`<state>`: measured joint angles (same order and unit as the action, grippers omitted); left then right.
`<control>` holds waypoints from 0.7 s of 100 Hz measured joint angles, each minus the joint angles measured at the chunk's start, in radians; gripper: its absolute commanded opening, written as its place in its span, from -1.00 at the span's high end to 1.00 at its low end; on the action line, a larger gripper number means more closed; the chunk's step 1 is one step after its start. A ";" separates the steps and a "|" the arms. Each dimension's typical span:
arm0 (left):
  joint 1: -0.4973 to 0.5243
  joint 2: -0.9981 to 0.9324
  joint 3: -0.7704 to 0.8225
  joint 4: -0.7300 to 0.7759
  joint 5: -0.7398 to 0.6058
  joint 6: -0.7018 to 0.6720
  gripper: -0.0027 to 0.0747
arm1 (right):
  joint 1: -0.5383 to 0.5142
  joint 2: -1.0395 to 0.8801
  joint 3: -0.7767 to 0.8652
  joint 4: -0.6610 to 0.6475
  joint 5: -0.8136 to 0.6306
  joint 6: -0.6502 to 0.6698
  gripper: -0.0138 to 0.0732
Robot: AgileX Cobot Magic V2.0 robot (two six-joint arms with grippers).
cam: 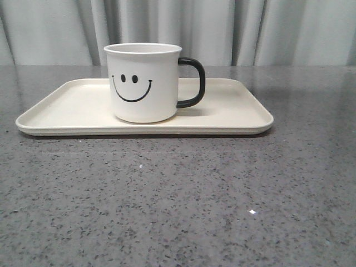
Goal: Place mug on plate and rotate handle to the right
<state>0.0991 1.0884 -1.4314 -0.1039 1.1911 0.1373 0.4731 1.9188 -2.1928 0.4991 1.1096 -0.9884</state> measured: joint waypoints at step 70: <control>0.000 0.000 0.000 0.000 0.000 0.000 0.98 | -0.472 -0.329 -0.002 0.319 -0.008 0.110 0.24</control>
<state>0.0991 1.0884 -1.4314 -0.1039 1.1911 0.1373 0.0013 1.5896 -2.1951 0.8178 1.1018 -0.8780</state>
